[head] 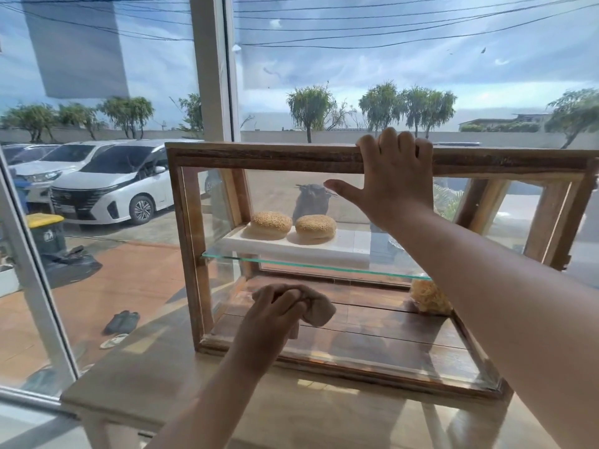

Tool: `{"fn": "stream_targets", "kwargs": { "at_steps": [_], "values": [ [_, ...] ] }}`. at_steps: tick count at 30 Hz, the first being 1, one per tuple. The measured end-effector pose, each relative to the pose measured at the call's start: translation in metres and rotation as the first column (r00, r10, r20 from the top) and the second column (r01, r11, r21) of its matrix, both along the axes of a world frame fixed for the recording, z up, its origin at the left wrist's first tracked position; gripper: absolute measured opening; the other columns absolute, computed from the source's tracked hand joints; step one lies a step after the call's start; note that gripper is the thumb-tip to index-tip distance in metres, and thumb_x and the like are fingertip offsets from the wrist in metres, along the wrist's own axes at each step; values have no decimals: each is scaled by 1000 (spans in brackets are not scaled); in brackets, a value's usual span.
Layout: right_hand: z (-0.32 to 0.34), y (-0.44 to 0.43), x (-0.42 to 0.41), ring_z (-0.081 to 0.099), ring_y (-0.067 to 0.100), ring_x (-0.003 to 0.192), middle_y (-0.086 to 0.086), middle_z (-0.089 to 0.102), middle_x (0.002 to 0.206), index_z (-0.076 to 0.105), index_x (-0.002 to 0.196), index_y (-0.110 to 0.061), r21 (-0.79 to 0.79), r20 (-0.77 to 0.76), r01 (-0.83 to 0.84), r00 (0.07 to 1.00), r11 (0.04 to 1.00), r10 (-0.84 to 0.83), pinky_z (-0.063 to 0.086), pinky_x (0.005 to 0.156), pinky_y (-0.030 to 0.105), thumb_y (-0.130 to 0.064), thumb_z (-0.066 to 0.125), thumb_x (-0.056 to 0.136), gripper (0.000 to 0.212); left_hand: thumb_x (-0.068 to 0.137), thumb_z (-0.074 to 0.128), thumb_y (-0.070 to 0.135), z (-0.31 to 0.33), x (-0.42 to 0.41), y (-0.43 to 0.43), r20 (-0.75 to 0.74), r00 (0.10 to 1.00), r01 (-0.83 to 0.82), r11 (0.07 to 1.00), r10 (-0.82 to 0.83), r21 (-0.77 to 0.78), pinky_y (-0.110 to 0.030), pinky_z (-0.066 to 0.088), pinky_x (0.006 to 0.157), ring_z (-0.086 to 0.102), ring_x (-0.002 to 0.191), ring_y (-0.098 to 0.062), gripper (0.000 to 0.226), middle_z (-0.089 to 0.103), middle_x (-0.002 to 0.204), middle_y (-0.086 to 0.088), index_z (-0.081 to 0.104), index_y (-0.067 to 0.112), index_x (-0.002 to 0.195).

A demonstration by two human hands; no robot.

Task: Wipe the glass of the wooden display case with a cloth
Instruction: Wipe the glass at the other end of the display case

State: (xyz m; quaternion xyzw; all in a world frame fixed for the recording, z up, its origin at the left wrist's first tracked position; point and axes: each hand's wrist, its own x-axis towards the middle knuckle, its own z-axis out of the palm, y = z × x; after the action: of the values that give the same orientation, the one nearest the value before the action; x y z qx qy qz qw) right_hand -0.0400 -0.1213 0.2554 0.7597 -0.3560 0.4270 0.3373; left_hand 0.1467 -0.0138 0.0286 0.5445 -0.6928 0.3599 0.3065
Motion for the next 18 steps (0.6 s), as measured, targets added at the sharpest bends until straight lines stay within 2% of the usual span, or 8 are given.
{"fn": "stream_targets", "kwargs": {
  "at_steps": [3,5,7,9,10,12,15,18],
  "values": [
    [0,-1,0,43,32,100,13,46,107,45,110,-14,-3,5,-6,1000,1000,6,27,91,45,-80,41,80,73,83,62,23,-52,-1,15,75,997,-37,980,23,193,-34,52,77,53,95,-20,11,60,104,9,63,25,94],
    [-1,-2,0,43,32,101,13,46,107,45,110,-14,-4,3,-11,1000,1000,11,26,91,45,-80,41,80,73,82,53,31,-67,-4,22,36,999,-48,966,40,254,-31,49,79,50,91,-16,13,61,99,11,64,27,88],
    [0,-1,1,43,31,101,13,46,107,46,110,-14,-8,4,-13,1000,1000,13,25,91,45,-80,41,80,73,79,50,31,-62,-7,24,29,998,-55,960,49,276,-31,50,74,48,88,-15,16,61,96,11,65,27,85],
    [0,0,1,43,31,99,13,46,107,46,109,-14,-12,1,-17,1000,1000,17,25,90,44,-80,41,80,73,76,55,25,-44,-7,25,49,998,-44,968,33,248,-30,54,67,49,86,-14,17,61,96,9,66,25,89],
    [1,0,2,43,31,98,13,46,107,46,109,-14,-15,1,-16,1000,1000,16,25,89,44,-80,40,80,73,73,65,22,-30,-5,26,7,1000,-25,974,24,226,-30,56,65,51,87,-14,19,61,98,8,66,23,93],
    [1,0,1,43,30,97,13,47,106,46,108,-14,-24,0,-7,1000,1000,7,25,87,44,-80,40,81,72,67,83,17,9,-2,30,-119,993,13,988,5,153,-31,57,65,55,93,-16,40,61,106,6,67,20,103],
    [-1,-1,-1,43,30,95,13,47,106,46,108,-13,-34,-14,-5,1000,999,4,25,86,44,-78,38,83,70,80,73,6,88,-6,31,-171,985,9,999,-17,-50,-39,55,80,58,99,-27,37,63,110,-7,67,7,116],
    [0,-1,-3,44,31,96,13,48,107,48,110,-13,-37,-17,-15,1000,999,14,23,85,44,-71,39,87,63,87,66,0,159,-13,19,-210,978,-63,970,13,-235,-44,53,79,56,97,-33,28,62,110,-13,66,1,115]
  ]
}}
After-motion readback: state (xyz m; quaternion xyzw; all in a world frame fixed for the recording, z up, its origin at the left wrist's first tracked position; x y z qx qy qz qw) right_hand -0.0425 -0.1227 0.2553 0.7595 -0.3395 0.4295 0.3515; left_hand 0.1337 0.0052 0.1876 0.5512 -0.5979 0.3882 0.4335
